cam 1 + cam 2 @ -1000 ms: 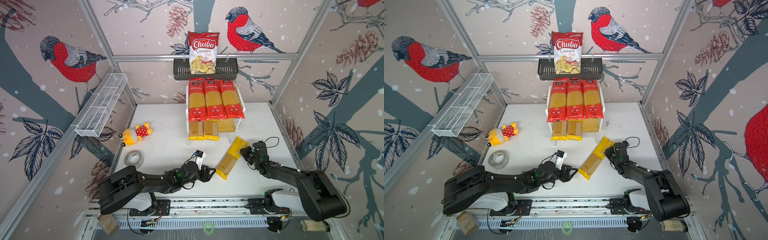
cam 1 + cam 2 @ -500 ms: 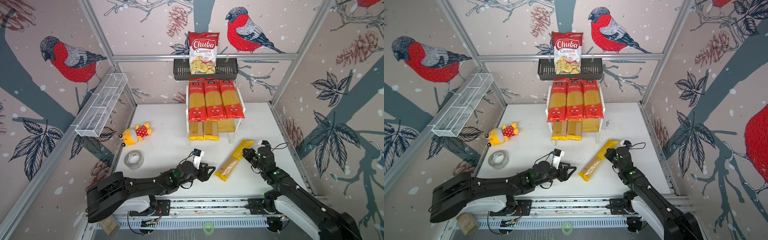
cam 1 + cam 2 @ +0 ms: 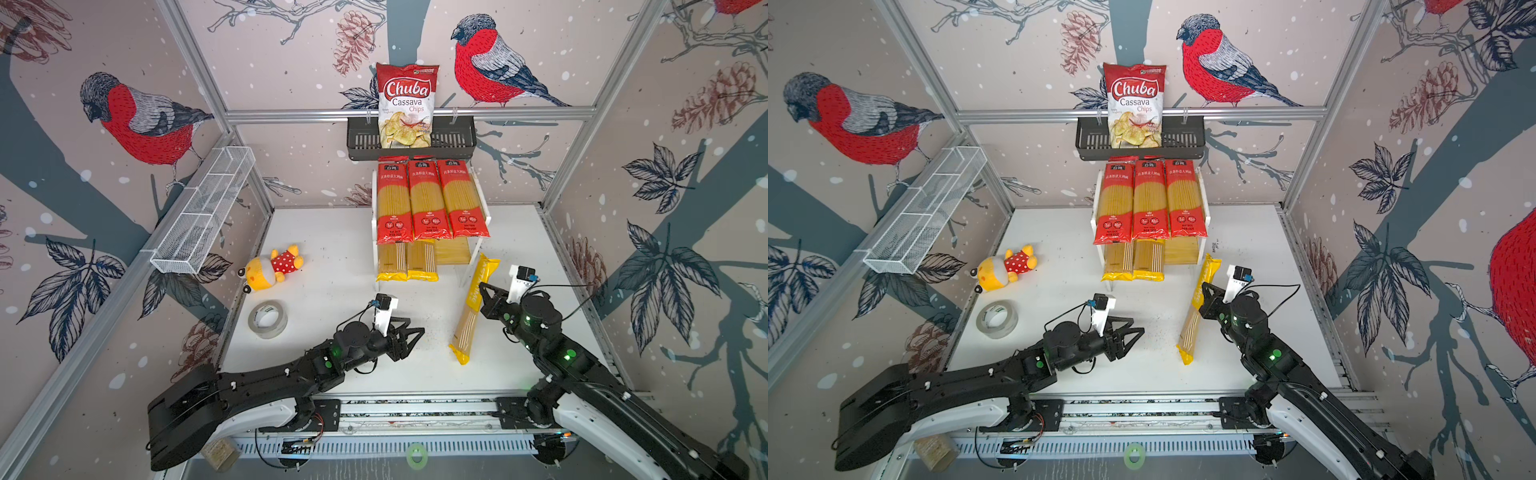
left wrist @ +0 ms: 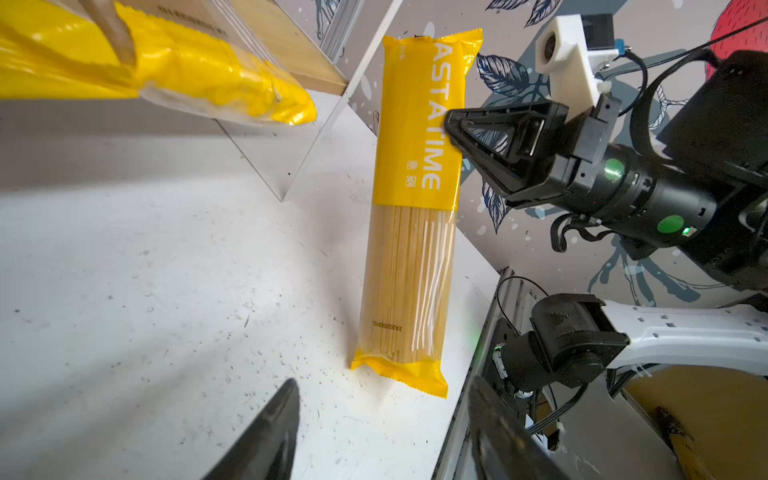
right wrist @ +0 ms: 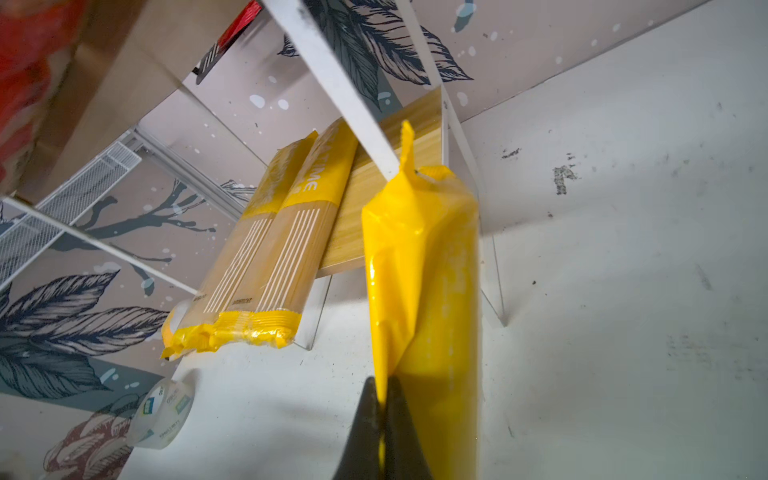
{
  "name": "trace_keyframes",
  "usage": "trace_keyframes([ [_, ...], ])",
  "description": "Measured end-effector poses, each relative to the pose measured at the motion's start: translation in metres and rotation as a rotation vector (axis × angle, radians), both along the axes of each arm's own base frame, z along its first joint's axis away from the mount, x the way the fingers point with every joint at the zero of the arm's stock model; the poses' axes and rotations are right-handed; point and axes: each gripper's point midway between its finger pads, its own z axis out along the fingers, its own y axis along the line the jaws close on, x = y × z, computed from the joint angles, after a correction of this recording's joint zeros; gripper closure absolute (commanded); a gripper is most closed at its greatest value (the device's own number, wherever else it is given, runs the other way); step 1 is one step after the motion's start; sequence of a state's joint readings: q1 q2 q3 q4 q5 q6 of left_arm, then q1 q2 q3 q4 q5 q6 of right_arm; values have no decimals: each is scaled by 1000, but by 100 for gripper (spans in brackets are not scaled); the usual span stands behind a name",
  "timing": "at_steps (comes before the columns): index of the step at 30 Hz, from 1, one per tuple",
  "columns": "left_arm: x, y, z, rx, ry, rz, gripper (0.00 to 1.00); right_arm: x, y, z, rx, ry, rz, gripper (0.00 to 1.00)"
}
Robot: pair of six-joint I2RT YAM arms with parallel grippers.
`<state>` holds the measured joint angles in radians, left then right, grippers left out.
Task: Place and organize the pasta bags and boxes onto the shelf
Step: 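Raise the yellow bag upright with the right gripper, then close the left gripper on the upright bag beside the right gripper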
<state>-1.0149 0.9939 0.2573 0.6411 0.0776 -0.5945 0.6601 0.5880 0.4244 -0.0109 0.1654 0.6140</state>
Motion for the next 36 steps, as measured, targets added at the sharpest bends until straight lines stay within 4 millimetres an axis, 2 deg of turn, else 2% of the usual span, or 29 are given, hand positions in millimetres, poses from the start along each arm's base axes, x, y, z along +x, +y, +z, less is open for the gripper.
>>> trace_keyframes([
  [7,-3,7,5,-20,-37,-21,38,-18,26,17,-31,-97,174,100],
  [14,-10,13,13,-74,-77,-37,36,-36,63,39,-43,-205,363,100],
  [18,-11,12,15,-90,-85,-50,29,-47,85,40,-63,-224,471,100],
  [24,-6,17,23,-123,-90,-49,19,-68,119,57,-67,-308,636,100],
  [29,-2,23,31,-159,-99,-56,18,-77,146,64,-80,-344,755,100],
  [36,-5,24,43,-224,-105,-84,20,-85,167,80,-59,-394,854,100],
])
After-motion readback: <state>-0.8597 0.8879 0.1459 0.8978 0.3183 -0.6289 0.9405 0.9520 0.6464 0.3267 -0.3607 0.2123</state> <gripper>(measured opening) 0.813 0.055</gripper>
